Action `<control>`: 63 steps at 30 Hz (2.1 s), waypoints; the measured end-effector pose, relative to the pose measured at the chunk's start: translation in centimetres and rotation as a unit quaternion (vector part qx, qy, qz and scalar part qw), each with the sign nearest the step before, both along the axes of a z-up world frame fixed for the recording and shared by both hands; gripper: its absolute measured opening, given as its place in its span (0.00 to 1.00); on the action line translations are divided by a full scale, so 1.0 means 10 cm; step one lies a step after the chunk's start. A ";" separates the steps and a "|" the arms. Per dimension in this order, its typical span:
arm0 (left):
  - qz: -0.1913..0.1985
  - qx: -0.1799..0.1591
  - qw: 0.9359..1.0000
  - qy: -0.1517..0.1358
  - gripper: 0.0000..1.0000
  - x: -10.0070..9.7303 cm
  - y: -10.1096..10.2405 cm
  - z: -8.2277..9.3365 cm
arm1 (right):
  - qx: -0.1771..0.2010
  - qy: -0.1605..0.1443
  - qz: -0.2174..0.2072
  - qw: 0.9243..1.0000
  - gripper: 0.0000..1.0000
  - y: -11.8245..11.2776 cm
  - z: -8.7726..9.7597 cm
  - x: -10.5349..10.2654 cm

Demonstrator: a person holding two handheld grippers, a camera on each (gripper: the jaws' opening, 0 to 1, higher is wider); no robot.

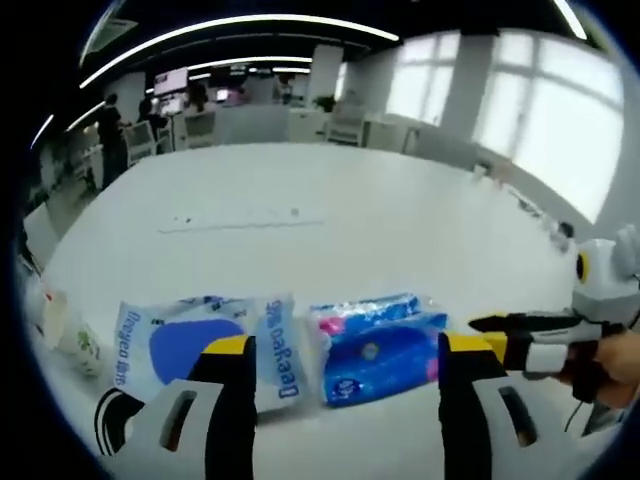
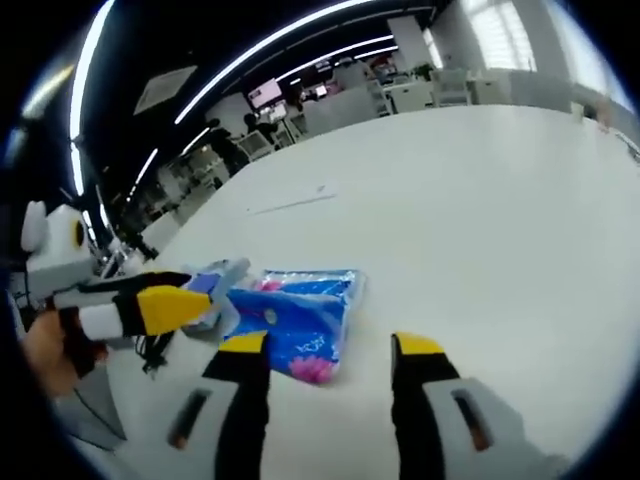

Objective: Arrange the tabletop items into an orderly group along one side of the table until the central work area is clear of visible clutter.

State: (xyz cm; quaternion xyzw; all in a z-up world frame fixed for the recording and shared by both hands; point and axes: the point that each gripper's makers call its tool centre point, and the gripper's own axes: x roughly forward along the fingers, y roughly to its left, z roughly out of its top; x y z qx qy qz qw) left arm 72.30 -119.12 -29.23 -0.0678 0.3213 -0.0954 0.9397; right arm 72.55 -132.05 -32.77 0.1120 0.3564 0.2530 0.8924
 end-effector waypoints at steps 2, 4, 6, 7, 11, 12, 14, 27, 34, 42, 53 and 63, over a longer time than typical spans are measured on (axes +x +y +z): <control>0.000 -0.005 1.000 -0.006 0.75 -0.02 0.00 0.05 | 0.004 -0.007 -0.001 1.000 0.51 0.01 0.06 -0.02; 0.001 -0.010 1.000 -0.009 0.78 -0.05 0.01 0.09 | 0.003 -0.016 -0.001 1.000 0.53 0.01 0.11 -0.02; 0.002 -0.010 1.000 -0.010 0.77 -0.08 0.03 0.11 | 0.004 -0.021 -0.001 1.000 0.53 0.01 0.16 -0.04; 0.003 -0.010 1.000 -0.011 0.77 -0.10 0.04 0.13 | 0.007 -0.021 -0.001 1.000 0.53 0.01 0.19 -0.06; 0.002 -0.012 1.000 -0.011 0.77 -0.18 0.06 0.16 | 0.007 -0.023 -0.001 1.000 0.53 0.01 0.24 -0.14; 0.001 -0.012 1.000 -0.011 0.77 -0.20 0.06 0.16 | 0.006 -0.022 -0.001 1.000 0.53 0.01 0.24 -0.16; -0.001 -0.012 1.000 -0.011 0.76 -0.25 0.07 0.17 | 0.005 -0.019 0.001 1.000 0.53 0.02 0.25 -0.22; 0.017 -0.036 0.999 0.005 0.75 -0.65 0.29 0.15 | 0.000 -0.006 -0.004 1.000 0.54 -0.04 0.24 -0.56; 0.017 -0.026 0.999 0.007 0.75 -0.81 0.44 0.14 | 0.007 -0.003 -0.021 1.000 0.54 -0.09 0.23 -0.66; 0.022 -0.029 0.999 0.014 0.74 -0.91 0.55 0.09 | 0.017 -0.005 -0.033 0.999 0.55 -0.11 0.27 -0.70; 0.021 -0.026 0.999 0.014 0.73 -0.94 0.69 0.06 | 0.025 0.004 -0.043 0.999 0.54 -0.16 0.25 -0.78; 0.029 -0.021 0.999 0.019 0.72 -1.01 0.86 0.01 | 0.028 0.008 -0.053 0.998 0.54 -0.25 0.24 -0.75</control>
